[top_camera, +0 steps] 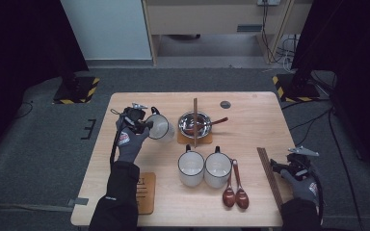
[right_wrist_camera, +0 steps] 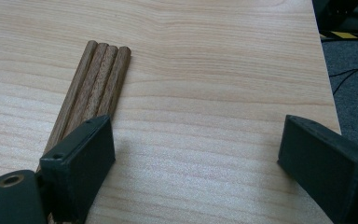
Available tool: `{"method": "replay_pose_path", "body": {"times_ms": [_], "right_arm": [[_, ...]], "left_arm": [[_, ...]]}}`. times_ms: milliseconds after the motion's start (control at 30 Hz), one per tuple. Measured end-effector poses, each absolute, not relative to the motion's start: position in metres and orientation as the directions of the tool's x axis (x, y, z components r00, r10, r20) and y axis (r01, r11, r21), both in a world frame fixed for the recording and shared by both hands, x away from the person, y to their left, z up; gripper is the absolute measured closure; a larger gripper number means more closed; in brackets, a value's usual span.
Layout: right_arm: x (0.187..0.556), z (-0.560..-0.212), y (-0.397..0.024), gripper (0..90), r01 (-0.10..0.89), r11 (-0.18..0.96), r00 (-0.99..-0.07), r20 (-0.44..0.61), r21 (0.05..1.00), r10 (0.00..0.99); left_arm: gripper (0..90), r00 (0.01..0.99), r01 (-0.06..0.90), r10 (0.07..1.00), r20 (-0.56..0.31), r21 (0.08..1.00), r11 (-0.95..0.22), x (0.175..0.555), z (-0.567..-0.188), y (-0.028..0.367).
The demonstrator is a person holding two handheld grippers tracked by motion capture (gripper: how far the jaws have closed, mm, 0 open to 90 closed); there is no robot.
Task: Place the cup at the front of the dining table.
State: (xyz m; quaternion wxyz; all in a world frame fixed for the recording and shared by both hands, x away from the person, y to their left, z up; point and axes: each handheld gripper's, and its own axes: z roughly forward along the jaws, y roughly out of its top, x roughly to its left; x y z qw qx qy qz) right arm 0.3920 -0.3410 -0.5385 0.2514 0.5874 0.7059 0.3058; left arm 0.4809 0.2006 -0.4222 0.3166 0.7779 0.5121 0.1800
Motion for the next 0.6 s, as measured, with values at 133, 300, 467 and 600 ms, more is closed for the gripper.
{"method": "replay_pose_path", "body": {"times_ms": [133,300,467,600], "right_arm": [[0.392,-0.539,-0.341,10.4,0.676,0.122,-0.182,0.005,0.727,0.983],[0.392,-0.538,-0.341,10.4,0.677,0.121,-0.182,0.006,0.726,0.983],[0.392,-0.538,-0.341,10.4,0.677,0.120,-0.181,0.006,0.726,0.983],[0.392,-0.538,-0.341,10.4,0.677,0.120,-0.181,0.007,0.726,0.983]], "left_arm": [[82.0,0.412,0.700,0.910,-0.044,0.655,-0.284,0.487,-0.432,0.197],[82.0,0.417,0.720,0.909,-0.025,0.620,-0.313,0.494,-0.442,0.192],[82.0,0.417,0.736,0.909,-0.016,0.592,-0.328,0.497,-0.449,0.191],[82.0,0.424,0.743,0.906,-0.009,0.575,-0.342,0.499,-0.452,0.191]]}}
